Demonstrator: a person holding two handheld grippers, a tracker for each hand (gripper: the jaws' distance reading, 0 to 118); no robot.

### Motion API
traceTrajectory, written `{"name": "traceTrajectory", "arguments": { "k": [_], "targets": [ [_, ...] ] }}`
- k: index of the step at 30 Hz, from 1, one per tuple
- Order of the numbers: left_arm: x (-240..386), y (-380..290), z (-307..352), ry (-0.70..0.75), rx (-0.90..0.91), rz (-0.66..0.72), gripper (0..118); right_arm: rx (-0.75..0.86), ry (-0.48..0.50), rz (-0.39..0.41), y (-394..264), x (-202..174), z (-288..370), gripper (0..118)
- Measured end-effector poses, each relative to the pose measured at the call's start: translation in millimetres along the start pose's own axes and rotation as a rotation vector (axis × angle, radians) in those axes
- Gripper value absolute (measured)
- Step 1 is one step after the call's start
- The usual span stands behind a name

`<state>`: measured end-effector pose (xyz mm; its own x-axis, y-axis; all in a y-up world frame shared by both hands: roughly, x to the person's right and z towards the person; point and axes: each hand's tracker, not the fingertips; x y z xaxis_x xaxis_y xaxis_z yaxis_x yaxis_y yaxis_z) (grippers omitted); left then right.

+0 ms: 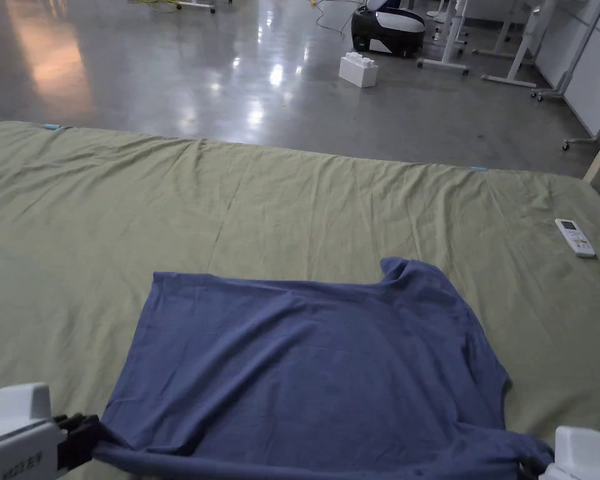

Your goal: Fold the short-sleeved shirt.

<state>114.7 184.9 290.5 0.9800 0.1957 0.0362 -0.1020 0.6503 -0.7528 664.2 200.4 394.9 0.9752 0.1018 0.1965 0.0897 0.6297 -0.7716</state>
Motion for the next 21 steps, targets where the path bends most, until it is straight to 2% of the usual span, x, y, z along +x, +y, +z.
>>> {"name": "traceTrajectory", "arguments": {
  "k": [10, 16, 21],
  "targets": [
    [9, 63, -73, 0.043, 0.006, -0.005, 8, -0.014, -0.002, -0.02, 87, -8, -82, 10],
    [8, 83, -125, 0.073, -0.036, -0.047, 8, -0.052, 0.012, 0.006, 108, -13, -142, 11],
    [9, 83, -153, 0.085, -0.095, -0.054, 8, -0.1, 0.019, -0.022, 106, -11, -166, 12]
  ]
}}
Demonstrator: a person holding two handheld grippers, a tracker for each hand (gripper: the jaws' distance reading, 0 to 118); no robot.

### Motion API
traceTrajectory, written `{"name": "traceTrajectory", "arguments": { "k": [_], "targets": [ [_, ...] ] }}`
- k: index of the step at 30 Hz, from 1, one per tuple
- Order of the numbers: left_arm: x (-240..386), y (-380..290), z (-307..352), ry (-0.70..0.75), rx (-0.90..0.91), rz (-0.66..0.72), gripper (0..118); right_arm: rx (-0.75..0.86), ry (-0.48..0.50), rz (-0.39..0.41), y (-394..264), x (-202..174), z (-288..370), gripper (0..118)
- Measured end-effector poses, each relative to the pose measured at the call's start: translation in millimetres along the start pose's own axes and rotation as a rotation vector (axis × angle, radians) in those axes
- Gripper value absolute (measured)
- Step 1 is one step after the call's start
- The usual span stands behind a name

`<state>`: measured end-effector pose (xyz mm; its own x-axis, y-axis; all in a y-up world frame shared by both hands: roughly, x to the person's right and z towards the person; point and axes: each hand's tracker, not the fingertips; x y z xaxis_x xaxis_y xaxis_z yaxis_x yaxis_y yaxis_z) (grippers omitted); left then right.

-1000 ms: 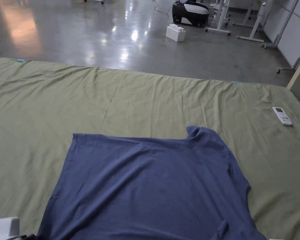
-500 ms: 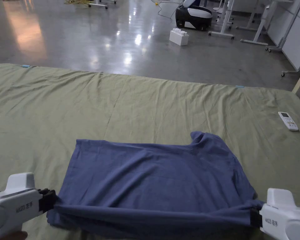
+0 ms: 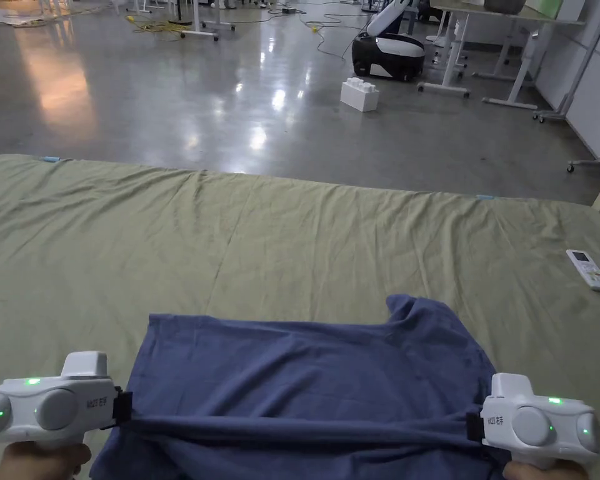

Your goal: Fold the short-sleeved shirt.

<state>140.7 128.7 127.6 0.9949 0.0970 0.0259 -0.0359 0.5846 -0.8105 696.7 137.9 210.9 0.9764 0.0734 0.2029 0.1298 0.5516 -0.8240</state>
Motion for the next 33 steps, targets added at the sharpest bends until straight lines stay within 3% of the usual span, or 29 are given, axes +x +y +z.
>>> {"name": "traceTrajectory", "arguments": {
  "k": [4, 7, 9, 10, 11, 12, 16, 19, 21, 23, 25, 28, 33],
  "targets": [
    [2, 0, -3, 0.001, -0.006, -0.011, 8, 0.027, -0.002, 0.018, -4, 0, 2, 17],
    [2, 2, 8, -0.004, 0.034, -0.006, 13, 0.128, -0.028, 0.024, -6, 0, 19, 46],
    [3, 3, 19, -0.019, 0.083, 0.007, 29, 0.208, -0.018, 0.013, -5, 0, 35, 70],
    [4, 4, 26, -0.036, 0.111, 0.011, 40, 0.256, -0.015, 0.011, -6, -1, 45, 74],
    [8, 2, 40, -0.053, 0.146, 0.007, 54, 0.316, -0.008, 0.012, -7, -3, 55, 74],
    [10, 1, 49, -0.061, 0.185, 0.0, 60, 0.368, -0.011, 0.013, -9, -6, 66, 74],
    [20, -8, 88, -0.081, 0.363, -0.019, 60, 0.584, -0.021, 0.012, -20, -27, 111, 74],
    [33, -23, 120, -0.059, 0.498, -0.041, 55, 0.747, -0.039, -0.013, -32, -47, 145, 61],
    [41, -35, 140, -0.026, 0.592, -0.057, 41, 0.849, -0.045, -0.017, -43, -59, 168, 37],
    [47, -45, 156, 0.013, 0.649, -0.064, 13, 0.974, -0.067, 0.031, -50, -72, 188, 20],
    [54, -54, 170, 0.048, 0.695, -0.069, 8, 0.982, -0.079, 0.025, -58, -80, 200, 9],
    [60, -62, 186, 0.067, 0.738, -0.094, 0, 1.009, -0.071, 0.034, -66, -88, 209, 2],
    [62, -66, 203, 0.083, 0.738, -0.143, 0, 1.005, -0.071, 0.034, -72, -95, 215, 0]
  ]
}}
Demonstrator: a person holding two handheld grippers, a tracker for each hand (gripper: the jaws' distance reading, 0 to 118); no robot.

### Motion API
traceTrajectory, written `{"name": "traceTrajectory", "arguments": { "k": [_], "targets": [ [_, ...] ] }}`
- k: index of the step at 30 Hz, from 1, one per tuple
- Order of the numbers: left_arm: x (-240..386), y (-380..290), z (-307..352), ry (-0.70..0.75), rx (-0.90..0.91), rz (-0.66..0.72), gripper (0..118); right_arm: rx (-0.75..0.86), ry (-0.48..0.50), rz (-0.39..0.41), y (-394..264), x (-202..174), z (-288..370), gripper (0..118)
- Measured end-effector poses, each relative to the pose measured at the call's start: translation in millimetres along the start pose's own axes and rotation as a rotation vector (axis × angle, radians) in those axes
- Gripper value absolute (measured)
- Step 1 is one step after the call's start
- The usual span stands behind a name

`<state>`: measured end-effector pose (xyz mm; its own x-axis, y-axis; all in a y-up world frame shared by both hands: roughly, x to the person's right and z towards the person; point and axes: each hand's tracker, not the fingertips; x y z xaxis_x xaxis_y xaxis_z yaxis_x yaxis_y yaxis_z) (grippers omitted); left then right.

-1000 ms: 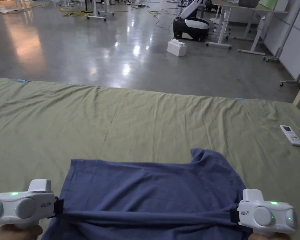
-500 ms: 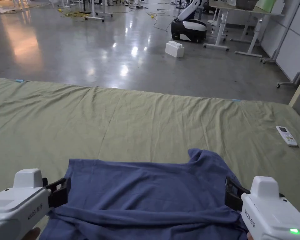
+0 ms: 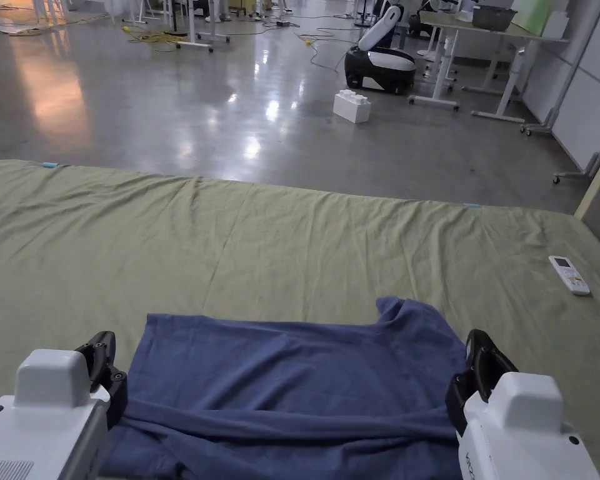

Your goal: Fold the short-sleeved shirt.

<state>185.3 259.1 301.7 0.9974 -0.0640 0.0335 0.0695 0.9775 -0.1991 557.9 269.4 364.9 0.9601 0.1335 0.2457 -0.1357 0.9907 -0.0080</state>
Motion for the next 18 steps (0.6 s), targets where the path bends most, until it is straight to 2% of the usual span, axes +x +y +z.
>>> {"name": "traceTrajectory", "arguments": {
  "k": [5, 15, 16, 18],
  "targets": [
    [-21, -13, -5, 0.006, -0.104, 0.014, 0, -0.022, 0.0, -0.001, -5, 2, 4, 0],
    [-55, -72, -78, -0.097, -0.592, 0.088, 0, -0.084, -0.003, 0.004, -21, 13, 0, 0],
    [-56, -77, -86, -0.093, -0.618, 0.085, 3, -0.091, -0.001, 0.005, -23, 14, -1, 0],
    [-55, -85, -103, -0.096, -0.691, 0.077, 32, -0.105, -0.003, 0.014, -27, 16, 0, 0]
  ]
}}
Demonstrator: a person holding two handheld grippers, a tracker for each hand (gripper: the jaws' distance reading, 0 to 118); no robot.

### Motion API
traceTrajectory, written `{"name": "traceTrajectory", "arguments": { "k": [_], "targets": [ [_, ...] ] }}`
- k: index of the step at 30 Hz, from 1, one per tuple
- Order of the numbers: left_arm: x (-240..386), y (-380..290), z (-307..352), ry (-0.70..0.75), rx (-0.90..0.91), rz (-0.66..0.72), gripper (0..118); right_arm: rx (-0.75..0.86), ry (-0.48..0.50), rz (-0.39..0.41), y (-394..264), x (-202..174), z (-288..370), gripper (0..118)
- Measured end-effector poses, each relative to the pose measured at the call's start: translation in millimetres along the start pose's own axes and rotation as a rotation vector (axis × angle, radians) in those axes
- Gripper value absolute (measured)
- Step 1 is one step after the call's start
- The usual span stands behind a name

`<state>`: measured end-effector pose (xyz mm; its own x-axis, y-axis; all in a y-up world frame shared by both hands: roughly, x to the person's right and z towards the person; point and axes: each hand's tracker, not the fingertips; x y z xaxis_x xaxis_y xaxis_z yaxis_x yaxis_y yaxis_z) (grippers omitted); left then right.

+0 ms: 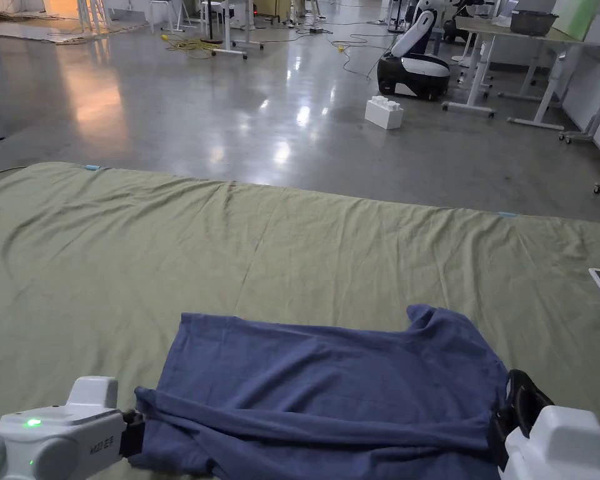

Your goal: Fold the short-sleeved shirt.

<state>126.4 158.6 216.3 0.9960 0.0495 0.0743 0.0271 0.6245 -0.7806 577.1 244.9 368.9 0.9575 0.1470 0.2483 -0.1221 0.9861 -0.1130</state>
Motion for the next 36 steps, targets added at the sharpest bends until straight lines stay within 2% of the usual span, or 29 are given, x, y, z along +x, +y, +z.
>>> {"name": "traceTrajectory", "arguments": {
  "k": [2, 3, 10, 13, 14, 16, 19, 20, 23, 27, 30, 32, 33, 34, 35, 36],
  "targets": [
    [-2, 4, -16, -0.009, -0.055, 0.004, 65, -0.017, -0.001, 0.003, -4, 4, 0, 0],
    [-2, 6, -24, -0.007, -0.08, 0.004, 73, -0.024, -0.004, 0.005, -7, 4, 0, 0],
    [4, 3, -75, 0.024, -0.302, -0.027, 74, -0.081, -0.022, 0.001, -18, 12, 1, 0],
    [10, 1, -68, 0.036, -0.259, -0.029, 74, -0.094, -0.025, 0.008, -21, 14, 2, 0],
    [13, 1, -66, 0.045, -0.257, -0.041, 71, -0.098, -0.025, 0.01, -22, 14, 2, 0],
    [17, -1, -63, 0.04, -0.247, -0.071, 58, -0.106, -0.025, 0.009, -24, 14, 2, 0],
    [21, -4, -60, 0.05, -0.232, -0.096, 20, -0.13, -0.026, -0.01, -29, 17, -1, 0],
    [20, -6, -55, 0.049, -0.224, -0.099, 11, -0.14, -0.028, -0.017, -31, 18, -2, 0],
    [15, -9, -48, 0.027, -0.192, -0.097, 7, -0.173, -0.037, -0.029, -36, 27, -4, 0],
    [6, -11, -30, -0.016, -0.124, -0.025, 6, -0.24, -0.065, -0.025, -42, 51, -10, 0],
    [2, -14, -15, -0.035, -0.087, -0.003, 6, -0.351, -0.084, -0.037, -52, 76, -23, 1],
    [0, -17, -9, -0.044, -0.064, 0.001, 6, -0.499, -0.075, -0.099, -64, 92, -38, 3],
    [-1, -18, -7, -0.044, -0.058, 0.003, 6, -0.51, -0.085, -0.058, -66, 98, -46, 11],
    [-2, -18, -6, -0.048, -0.054, 0.004, 6, -0.576, -0.073, -0.063, -72, 105, -55, 24],
    [-3, -19, -5, -0.054, -0.047, 0.006, 6, -0.608, -0.052, -0.075, -77, 111, -64, 44],
    [-4, -19, -5, -0.053, -0.038, 0.006, 6, -0.67, -0.016, -0.071, -82, 115, -73, 54]
  ]
}}
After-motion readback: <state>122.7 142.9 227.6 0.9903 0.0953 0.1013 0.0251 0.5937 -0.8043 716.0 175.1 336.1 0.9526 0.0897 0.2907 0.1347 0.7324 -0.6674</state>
